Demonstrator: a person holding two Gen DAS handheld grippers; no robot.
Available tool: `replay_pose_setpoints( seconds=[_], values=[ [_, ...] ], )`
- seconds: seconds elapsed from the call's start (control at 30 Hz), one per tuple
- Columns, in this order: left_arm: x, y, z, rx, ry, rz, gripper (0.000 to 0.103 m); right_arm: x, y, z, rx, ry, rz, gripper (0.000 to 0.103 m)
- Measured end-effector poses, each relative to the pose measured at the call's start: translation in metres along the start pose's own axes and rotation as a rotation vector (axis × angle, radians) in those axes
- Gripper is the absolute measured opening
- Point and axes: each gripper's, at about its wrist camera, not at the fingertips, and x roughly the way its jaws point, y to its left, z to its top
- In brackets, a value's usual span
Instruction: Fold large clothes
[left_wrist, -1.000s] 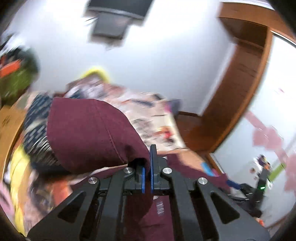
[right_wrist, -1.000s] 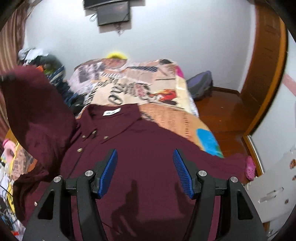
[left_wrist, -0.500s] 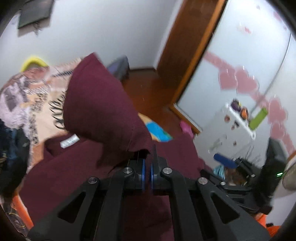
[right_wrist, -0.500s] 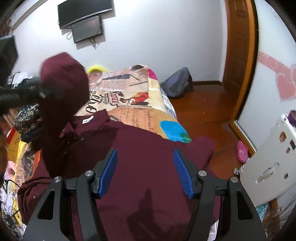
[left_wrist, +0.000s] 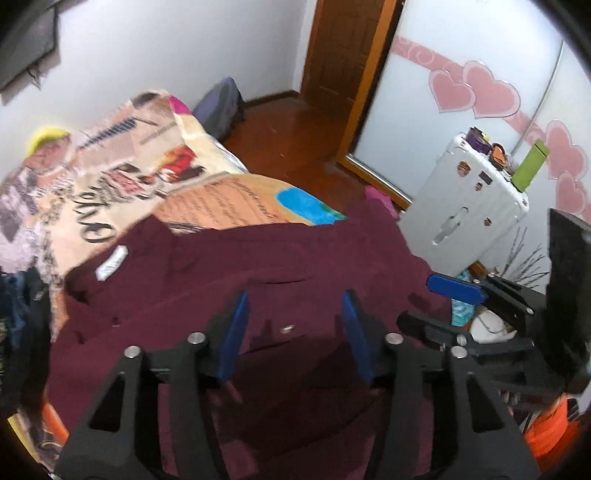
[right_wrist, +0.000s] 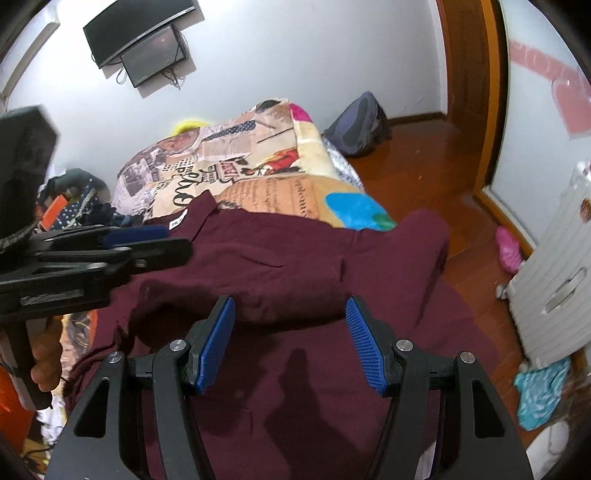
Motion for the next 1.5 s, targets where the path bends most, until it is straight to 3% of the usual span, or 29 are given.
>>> replay_pose_setpoints(
  seconds=[0.1, 0.23, 0.33, 0.53, 0.67, 0.77, 1.0, 1.1, 1.2, 1.27, 1.33, 1.5],
  values=[
    [-0.021, 0.021, -0.015, 0.011, -0.026, 0.082, 0.065, 0.009, -0.006, -0.001, 0.061, 0.039, 0.059, 0.059],
    [-0.047, 0.064, -0.050, 0.010, -0.021, 0.256, 0.068, 0.019, -0.015, -0.006, 0.165, 0.074, 0.120, 0.059],
    [-0.062, 0.097, -0.081, -0.035, 0.011, 0.330, 0.068, 0.027, -0.022, -0.006, 0.238, 0.098, 0.144, 0.059],
    [-0.077, 0.147, -0.147, -0.174, 0.081, 0.362, 0.068, 0.045, -0.023, -0.002, 0.333, 0.134, 0.117, 0.059],
    [-0.077, 0.165, -0.194, -0.251, 0.123, 0.342, 0.068, 0.057, -0.024, 0.001, 0.412, 0.148, 0.106, 0.059],
    [-0.073, 0.173, -0.224, -0.289, 0.156, 0.328, 0.068, 0.066, -0.025, 0.002, 0.453, 0.157, 0.101, 0.069],
    [-0.082, 0.170, -0.263, -0.357, 0.129, 0.288, 0.072, 0.078, -0.020, 0.007, 0.431, 0.132, 0.042, 0.073],
    [-0.087, 0.169, -0.273, -0.365, 0.116, 0.289, 0.073, 0.081, -0.013, 0.008, 0.378, 0.115, -0.005, 0.067],
    [-0.091, 0.169, -0.279, -0.372, 0.111, 0.281, 0.074, 0.085, -0.014, 0.008, 0.357, 0.105, -0.054, 0.047],
    [-0.093, 0.169, -0.284, -0.377, 0.109, 0.283, 0.078, 0.085, -0.018, 0.009, 0.363, 0.101, -0.042, 0.043],
    [-0.094, 0.170, -0.287, -0.388, 0.106, 0.299, 0.080, 0.083, -0.016, 0.011, 0.342, 0.090, -0.026, 0.028],
    [-0.090, 0.173, -0.292, -0.396, 0.113, 0.317, 0.083, 0.065, -0.001, 0.024, 0.271, 0.021, -0.048, 0.018]
  ],
)
